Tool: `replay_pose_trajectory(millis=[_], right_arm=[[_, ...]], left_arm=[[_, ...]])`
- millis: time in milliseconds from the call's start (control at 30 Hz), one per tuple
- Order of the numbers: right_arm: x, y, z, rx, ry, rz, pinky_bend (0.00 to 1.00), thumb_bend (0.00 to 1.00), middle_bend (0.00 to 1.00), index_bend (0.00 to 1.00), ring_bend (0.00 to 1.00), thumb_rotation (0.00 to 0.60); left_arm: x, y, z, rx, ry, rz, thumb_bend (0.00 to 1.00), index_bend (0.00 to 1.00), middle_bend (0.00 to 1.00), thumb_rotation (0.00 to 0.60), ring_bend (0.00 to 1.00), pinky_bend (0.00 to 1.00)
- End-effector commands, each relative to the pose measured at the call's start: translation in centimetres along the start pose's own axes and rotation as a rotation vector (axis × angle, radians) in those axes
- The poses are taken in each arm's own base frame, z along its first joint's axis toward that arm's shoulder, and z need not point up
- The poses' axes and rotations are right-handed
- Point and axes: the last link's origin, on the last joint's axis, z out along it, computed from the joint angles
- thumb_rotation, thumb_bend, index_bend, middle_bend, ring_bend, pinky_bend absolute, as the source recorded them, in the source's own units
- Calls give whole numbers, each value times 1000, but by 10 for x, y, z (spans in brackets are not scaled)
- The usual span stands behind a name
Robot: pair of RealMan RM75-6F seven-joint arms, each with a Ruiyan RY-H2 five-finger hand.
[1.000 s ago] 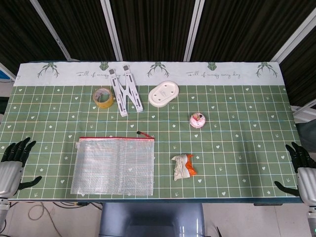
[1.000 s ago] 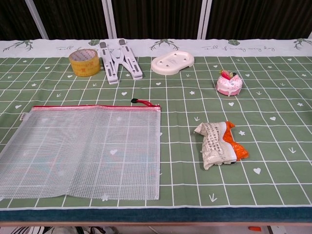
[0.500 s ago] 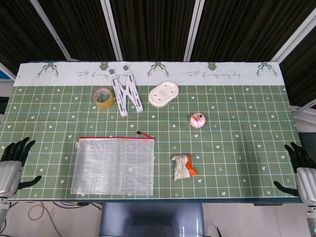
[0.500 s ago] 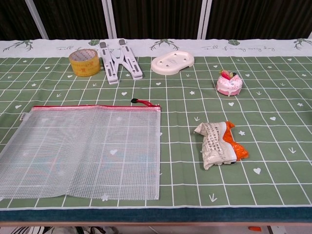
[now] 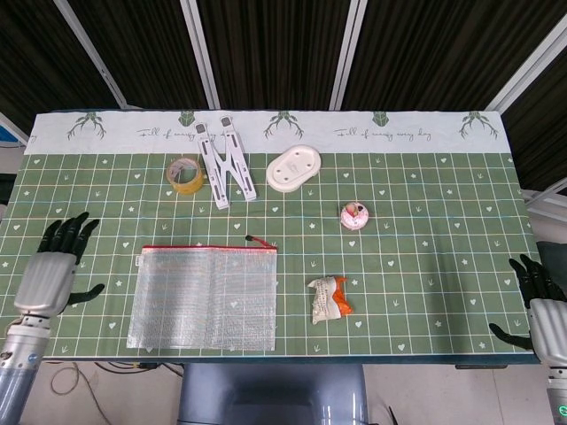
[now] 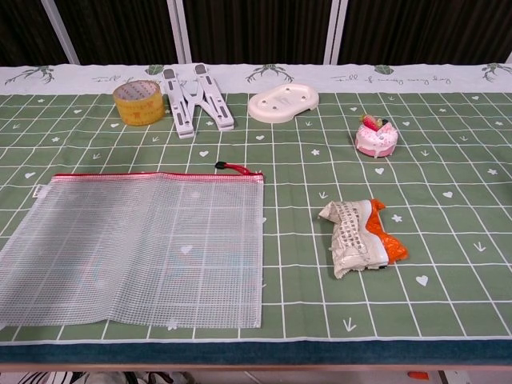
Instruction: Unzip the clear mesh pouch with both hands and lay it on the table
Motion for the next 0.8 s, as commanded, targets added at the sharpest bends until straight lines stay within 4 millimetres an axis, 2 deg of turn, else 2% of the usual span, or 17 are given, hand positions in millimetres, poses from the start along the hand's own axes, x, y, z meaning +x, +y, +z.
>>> replay_pose_trajectory(millis=[33, 267, 367, 433, 533, 800], right_arm=[[0, 0, 0, -4, 2, 5, 207, 163, 0, 0, 0, 600], [-2, 2, 3, -26, -2, 8, 207, 163, 0, 0, 0, 600], [-2, 3, 3, -35, -4, 16, 207, 163, 0, 0, 0, 600], [-2, 3, 4, -37, -5, 17, 207, 163, 0, 0, 0, 600], [-3, 3, 4, -40, -9, 20, 207, 163, 0, 0, 0, 600], [-3, 4, 5, -51, -19, 37, 207, 163, 0, 0, 0, 600]], left_arm=[[0, 38, 37, -51, -32, -2, 99, 43, 0, 600, 0, 0], [-11, 94, 89, -111, -74, 86, 125, 108, 0, 600, 0, 0], [-18, 118, 105, -131, -94, 104, 146, 177, 0, 600, 0, 0], [-23, 132, 113, -138, -108, 111, 163, 236, 0, 600, 0, 0], [-33, 156, 125, -156, -131, 122, 186, 270, 0, 600, 0, 0], [-55, 205, 146, -187, -157, 160, 233, 366, 23, 600, 0, 0]])
